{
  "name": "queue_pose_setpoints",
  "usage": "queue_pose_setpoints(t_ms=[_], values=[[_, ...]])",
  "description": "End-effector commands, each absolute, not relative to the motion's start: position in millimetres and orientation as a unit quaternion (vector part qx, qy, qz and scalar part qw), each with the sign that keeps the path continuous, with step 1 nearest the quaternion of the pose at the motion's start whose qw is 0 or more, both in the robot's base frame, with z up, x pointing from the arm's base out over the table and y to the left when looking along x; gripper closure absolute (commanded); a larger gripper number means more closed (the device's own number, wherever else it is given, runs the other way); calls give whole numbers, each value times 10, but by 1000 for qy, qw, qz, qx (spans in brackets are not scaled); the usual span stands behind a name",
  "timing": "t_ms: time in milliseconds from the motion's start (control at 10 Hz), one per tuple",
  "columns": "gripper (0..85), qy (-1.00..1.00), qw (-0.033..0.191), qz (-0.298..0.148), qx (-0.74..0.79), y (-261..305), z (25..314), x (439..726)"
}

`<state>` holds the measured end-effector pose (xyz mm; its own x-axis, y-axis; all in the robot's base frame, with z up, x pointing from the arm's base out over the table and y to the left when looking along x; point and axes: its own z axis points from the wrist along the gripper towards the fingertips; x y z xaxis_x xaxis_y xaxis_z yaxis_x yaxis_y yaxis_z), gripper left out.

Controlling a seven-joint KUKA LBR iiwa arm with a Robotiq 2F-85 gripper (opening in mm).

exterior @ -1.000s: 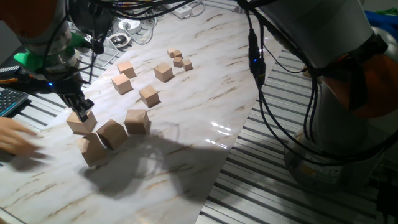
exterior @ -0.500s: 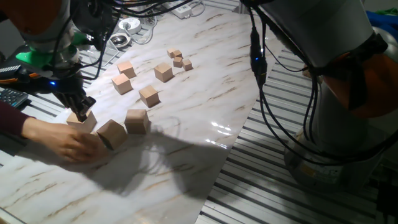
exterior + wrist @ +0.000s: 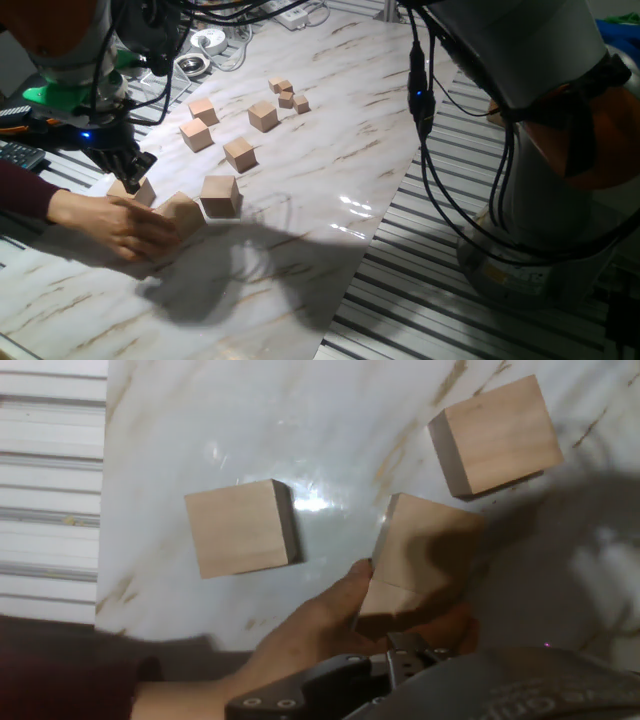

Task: Stack the blocks into a cross shape

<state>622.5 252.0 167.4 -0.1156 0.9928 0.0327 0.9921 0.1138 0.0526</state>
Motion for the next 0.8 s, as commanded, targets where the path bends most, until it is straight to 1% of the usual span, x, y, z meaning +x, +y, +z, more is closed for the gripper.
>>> queue_pose_setpoints(t_ms=[0, 100, 500, 700], values=[[850, 748, 9, 32, 663, 2525, 1678, 6215], [850, 752, 12, 34, 659, 2526, 1690, 6204], [850, 759, 9, 38, 650, 2477, 1683, 6205], [850, 761, 13, 40, 647, 2463, 1685, 6204]])
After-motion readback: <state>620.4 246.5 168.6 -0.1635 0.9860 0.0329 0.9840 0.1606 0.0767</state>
